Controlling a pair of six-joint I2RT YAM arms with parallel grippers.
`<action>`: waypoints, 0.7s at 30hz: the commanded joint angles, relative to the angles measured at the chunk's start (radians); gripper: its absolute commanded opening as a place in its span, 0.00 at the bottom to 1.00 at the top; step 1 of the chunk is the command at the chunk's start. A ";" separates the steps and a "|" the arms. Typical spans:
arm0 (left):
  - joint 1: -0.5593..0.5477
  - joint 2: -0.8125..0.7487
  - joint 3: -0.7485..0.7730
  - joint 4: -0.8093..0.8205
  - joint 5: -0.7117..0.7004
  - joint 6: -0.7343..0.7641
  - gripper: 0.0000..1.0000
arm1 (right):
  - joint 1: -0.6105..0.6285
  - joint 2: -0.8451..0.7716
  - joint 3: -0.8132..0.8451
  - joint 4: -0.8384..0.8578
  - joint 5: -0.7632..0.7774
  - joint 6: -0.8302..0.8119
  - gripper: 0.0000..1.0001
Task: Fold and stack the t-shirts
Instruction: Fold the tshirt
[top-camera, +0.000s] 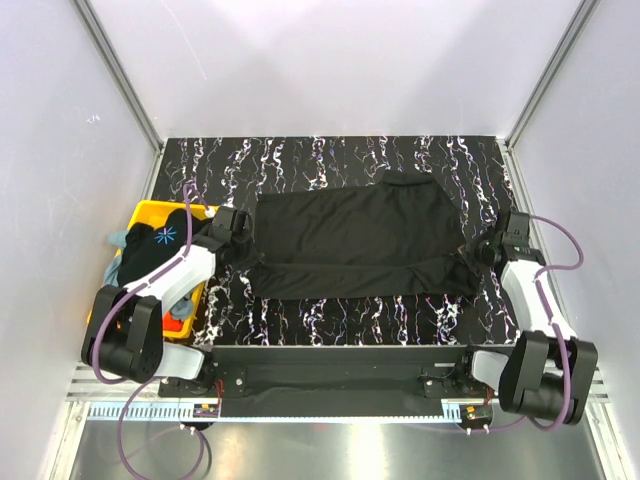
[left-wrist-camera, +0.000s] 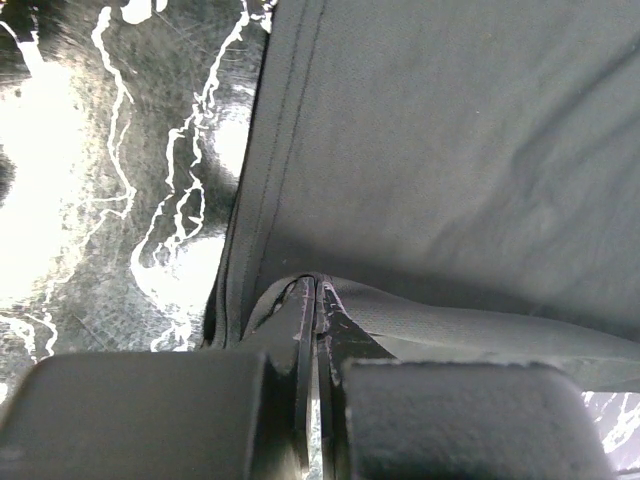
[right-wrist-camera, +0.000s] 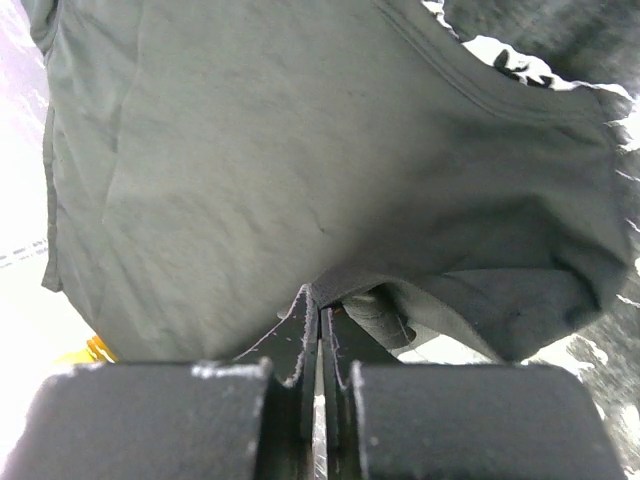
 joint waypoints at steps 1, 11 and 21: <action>-0.003 0.006 0.034 0.016 -0.057 0.010 0.00 | -0.004 0.046 0.053 0.071 -0.041 -0.035 0.00; -0.003 0.040 0.048 0.008 -0.083 0.010 0.00 | -0.004 0.184 0.119 0.108 -0.115 -0.158 0.02; -0.003 0.055 0.077 0.008 -0.082 0.005 0.00 | -0.004 0.237 0.156 0.108 -0.125 -0.205 0.02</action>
